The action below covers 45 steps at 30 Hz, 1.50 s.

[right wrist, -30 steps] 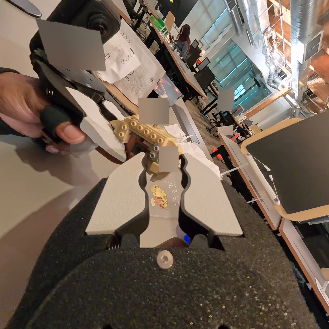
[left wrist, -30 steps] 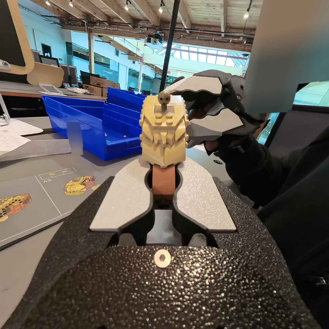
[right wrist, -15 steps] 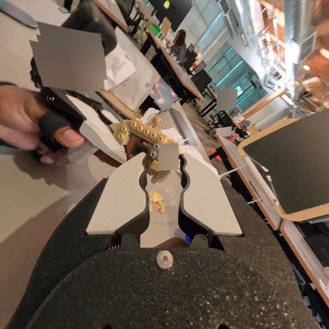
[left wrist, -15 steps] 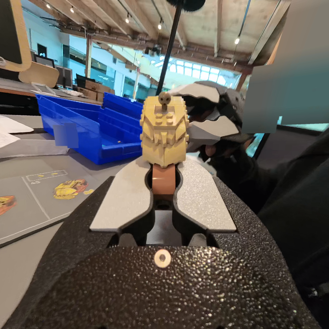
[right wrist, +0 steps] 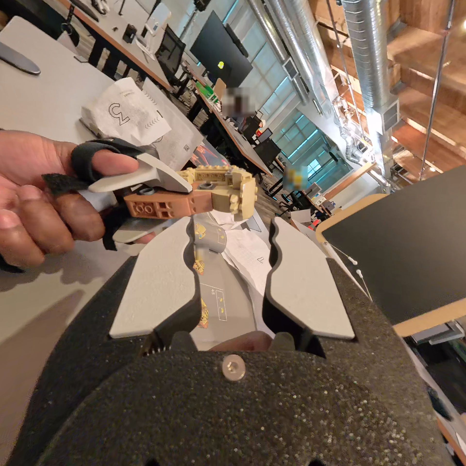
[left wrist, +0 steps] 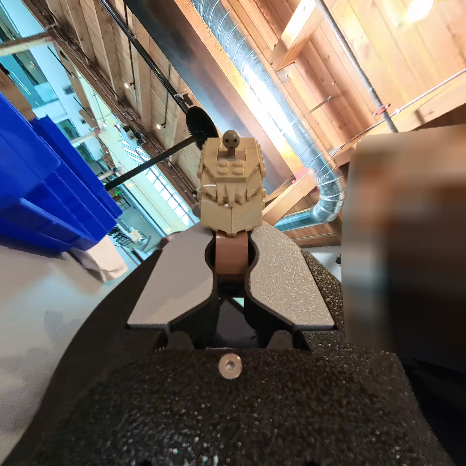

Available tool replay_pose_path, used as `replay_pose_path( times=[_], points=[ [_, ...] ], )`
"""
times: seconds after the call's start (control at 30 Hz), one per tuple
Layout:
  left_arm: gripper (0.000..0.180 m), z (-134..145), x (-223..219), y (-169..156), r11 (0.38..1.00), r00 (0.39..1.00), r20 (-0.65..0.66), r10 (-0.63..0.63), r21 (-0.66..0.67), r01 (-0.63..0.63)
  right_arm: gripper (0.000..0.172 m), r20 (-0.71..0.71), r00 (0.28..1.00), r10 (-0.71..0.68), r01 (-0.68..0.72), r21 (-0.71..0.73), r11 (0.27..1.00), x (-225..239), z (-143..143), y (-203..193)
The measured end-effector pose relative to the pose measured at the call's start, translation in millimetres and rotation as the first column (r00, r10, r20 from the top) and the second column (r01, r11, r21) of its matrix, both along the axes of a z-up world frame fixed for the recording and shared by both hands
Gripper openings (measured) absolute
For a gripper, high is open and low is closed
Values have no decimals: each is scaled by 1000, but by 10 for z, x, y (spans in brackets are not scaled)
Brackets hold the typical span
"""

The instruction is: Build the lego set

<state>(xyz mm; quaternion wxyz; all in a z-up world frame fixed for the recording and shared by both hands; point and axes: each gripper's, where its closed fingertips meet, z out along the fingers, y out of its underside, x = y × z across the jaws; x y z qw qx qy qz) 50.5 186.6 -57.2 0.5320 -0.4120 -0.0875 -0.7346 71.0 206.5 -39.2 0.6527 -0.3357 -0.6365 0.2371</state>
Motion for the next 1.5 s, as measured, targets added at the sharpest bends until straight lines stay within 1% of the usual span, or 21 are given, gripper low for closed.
replay_pose_path(
  times=[0.13,0.23,0.37,0.47,0.53,0.6,0.67,0.77,0.87,1.0,1.1,1.5],
  points=[
    [17,20,110,7,999,997,56,-47,-21,48,61,43,999,22,-24,59,998,-95,9,46],
    [17,13,117,23,998,996,74,-42,-42,45,56,60,997,44,-49,86,995,-117,21,49],
    [18,6,121,22,997,998,57,-40,-58,43,54,114,991,70,-79,75,994,-124,-35,65],
    [18,3,163,21,996,998,34,-53,-68,55,50,151,984,92,-103,69,992,-118,-104,57],
    [18,-4,174,31,995,998,33,-55,-82,57,49,155,985,81,-94,75,993,-112,-120,74],
    [17,-36,195,42,995,999,7,-49,-89,49,42,162,985,67,-81,84,993,-93,-135,105],
    [17,-77,227,49,994,999,-8,-53,-101,51,38,181,981,67,-82,80,993,-63,-171,127],
    [18,-119,255,62,991,999,-4,-52,-120,51,37,197,978,76,-89,55,995,-43,-229,136],
    [17,-153,259,76,990,999,-22,-39,-135,36,36,202,978,47,-63,71,996,-43,-268,157],
    [17,-181,259,79,989,999,-21,-34,-147,31,34,203,979,36,-49,57,997,-44,-295,165],
    [17,-208,257,74,987,999,-31,-34,-157,28,34,200,979,42,-49,27,998,-37,-326,159],
    [17,-271,232,95,984,999,-51,-9,-181,0,43,242,970,30,-34,13,999,-66,-452,128]
  ],
)
